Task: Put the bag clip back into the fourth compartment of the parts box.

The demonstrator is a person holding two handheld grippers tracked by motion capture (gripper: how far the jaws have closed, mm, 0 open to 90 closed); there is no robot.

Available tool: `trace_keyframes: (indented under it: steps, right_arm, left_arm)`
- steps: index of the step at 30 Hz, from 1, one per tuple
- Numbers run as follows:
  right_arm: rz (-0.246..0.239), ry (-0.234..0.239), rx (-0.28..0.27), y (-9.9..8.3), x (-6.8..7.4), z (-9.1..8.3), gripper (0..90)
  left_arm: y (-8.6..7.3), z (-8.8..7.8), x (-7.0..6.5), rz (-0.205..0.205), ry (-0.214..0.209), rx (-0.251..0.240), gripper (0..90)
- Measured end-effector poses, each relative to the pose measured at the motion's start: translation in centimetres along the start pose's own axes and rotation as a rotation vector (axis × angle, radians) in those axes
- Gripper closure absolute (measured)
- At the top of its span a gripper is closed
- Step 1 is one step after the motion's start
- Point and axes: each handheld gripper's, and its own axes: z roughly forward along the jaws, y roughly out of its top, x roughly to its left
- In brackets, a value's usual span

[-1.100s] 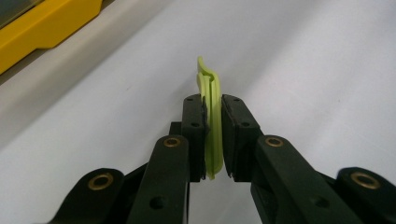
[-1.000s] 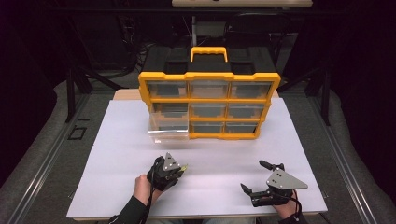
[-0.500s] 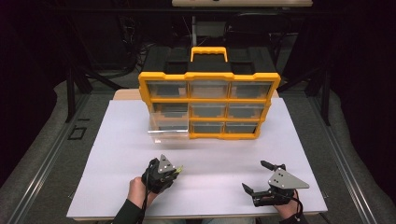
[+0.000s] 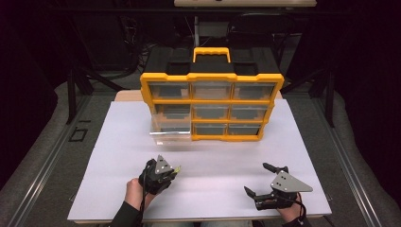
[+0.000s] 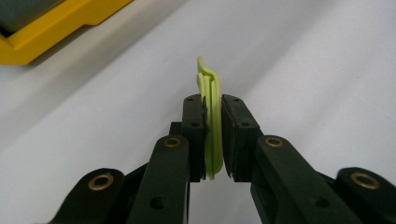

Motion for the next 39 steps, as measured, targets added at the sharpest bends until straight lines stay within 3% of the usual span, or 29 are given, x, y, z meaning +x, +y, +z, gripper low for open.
trace_keyframes:
  steps: [14,32,39]
  right_arm:
    - [0.003,0.004,0.007,-0.1,0.0,0.3,0.6]
    - [-0.018,0.025,-0.004,0.1,0.2,0.2,0.6]
    - [-0.019,0.023,-0.006,0.2,0.1,0.3,0.6]
  left_arm:
    - [-1.0,-1.3,2.1,-0.072,0.041,-0.007,80.5]
    - [-1.1,-2.6,5.2,-0.083,0.045,0.039,80.6]
    - [-1.4,-3.1,6.8,-0.077,0.036,0.077,80.6]
